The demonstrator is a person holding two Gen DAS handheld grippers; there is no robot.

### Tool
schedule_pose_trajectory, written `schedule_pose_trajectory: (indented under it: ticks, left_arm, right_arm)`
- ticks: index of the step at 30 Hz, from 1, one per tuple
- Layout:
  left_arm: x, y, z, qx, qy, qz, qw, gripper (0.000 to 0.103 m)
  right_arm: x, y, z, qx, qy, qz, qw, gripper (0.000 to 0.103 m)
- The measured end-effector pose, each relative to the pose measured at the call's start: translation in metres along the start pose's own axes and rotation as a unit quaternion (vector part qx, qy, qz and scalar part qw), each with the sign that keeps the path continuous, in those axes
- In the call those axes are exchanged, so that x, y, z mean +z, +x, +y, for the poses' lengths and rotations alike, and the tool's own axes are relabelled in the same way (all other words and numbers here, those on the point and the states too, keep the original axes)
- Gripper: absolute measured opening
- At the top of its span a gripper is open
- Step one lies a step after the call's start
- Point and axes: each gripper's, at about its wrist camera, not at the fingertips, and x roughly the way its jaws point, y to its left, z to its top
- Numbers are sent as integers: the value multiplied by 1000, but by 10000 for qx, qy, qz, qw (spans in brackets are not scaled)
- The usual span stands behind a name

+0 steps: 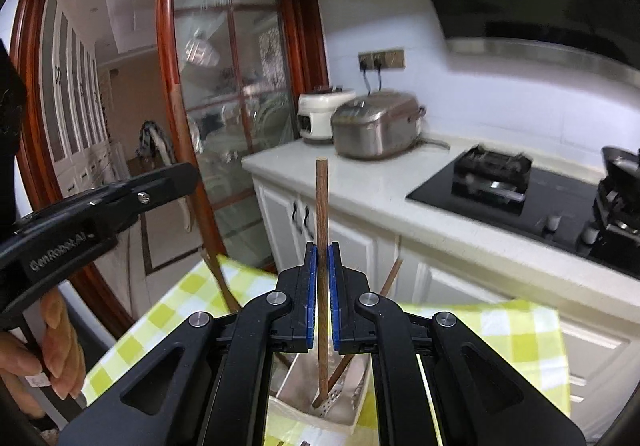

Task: Organize utensils
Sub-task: 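Lower both chopsticks into the caddy and open both tools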

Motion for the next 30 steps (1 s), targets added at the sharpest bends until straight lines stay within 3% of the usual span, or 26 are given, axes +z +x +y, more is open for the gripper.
schedule_pose_trajectory:
  ticks: [9, 15, 17, 19, 20, 24, 28, 30]
  left_arm:
    - [-54, 50, 24, 70, -194, 934, 9954, 6]
    - [-64, 58, 36, 176, -325, 990, 9944, 7]
    - [-63, 52, 37, 276, -289, 906, 9951, 19]
    - [-60, 42, 38, 340, -251, 767, 9962, 28]
    - [-59, 38, 37, 373, -234, 722, 9964, 30]
    - [-58, 17, 40, 514, -246, 520, 9970, 37]
    - [-61, -9, 38, 766, -250, 241, 9965, 64]
    - [-66, -26, 37, 940, -231, 81, 9953, 71]
  right_arm:
    - [-25, 46, -4, 15, 51, 793, 9968, 6]
    - [-30, 64, -4, -86, 115, 878, 9960, 11]
    - [-30, 63, -6, -112, 146, 832, 9964, 18]
    - [-28, 58, -8, -98, 178, 754, 9969, 40]
    - [-27, 53, -8, -120, 170, 680, 9975, 43]
    - [-23, 32, -8, -202, 108, 437, 9988, 43]
    - [-24, 6, -8, -311, 40, 235, 9992, 43]
    - [-28, -7, -7, -344, 15, 161, 9993, 43]
